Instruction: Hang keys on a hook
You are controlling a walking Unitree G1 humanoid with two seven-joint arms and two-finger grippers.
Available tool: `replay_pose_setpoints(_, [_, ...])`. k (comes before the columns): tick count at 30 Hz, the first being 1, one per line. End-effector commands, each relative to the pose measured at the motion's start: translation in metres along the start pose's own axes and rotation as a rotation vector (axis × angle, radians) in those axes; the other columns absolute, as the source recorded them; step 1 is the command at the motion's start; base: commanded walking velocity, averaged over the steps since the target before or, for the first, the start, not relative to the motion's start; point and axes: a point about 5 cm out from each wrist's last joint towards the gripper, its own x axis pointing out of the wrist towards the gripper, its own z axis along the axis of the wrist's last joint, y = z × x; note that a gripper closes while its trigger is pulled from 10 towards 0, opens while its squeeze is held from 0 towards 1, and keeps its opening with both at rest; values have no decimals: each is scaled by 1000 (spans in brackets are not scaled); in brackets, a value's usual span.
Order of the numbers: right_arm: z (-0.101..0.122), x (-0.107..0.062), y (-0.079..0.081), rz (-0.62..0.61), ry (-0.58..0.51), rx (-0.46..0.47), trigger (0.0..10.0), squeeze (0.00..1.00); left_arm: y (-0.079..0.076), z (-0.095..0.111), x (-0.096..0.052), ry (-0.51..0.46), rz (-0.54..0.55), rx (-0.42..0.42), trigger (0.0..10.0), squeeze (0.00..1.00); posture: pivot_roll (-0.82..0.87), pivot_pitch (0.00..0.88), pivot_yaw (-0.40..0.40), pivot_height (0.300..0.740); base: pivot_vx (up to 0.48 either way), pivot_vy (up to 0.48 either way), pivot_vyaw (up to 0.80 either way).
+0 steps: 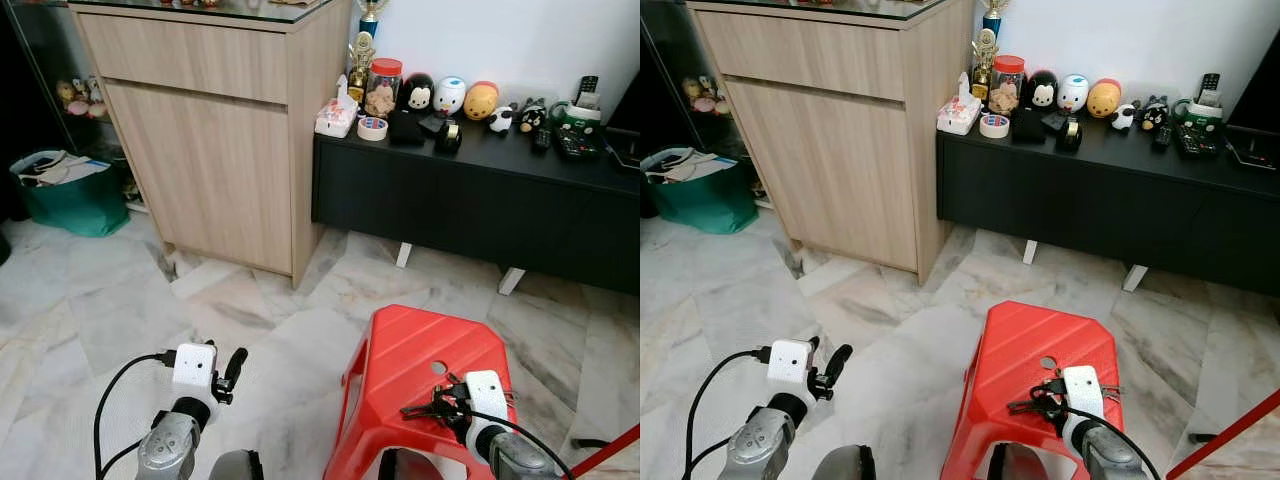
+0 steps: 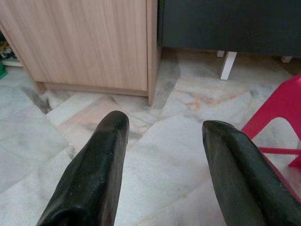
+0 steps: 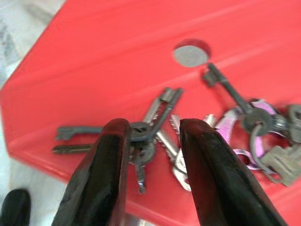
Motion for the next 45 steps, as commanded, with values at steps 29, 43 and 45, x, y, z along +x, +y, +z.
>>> replay_pose_setpoints(29, [-4,-1,-1,32,111,-94,10000,0,-1,-2,-2,4,-7,23,10000,0,91,0,-72,609,0,0,0])
replay_pose_setpoints(43, [-14,-3,0,28,164,-95,8549,0,-1,-3,-1,7,-9,24,10000,0,90,0,-70,609,0,0,0])
replay_pose_setpoints(45, [-14,-2,1,26,165,-93,4157,0,-1,-3,-1,7,-9,24,10000,0,90,0,-70,609,0,0,0])
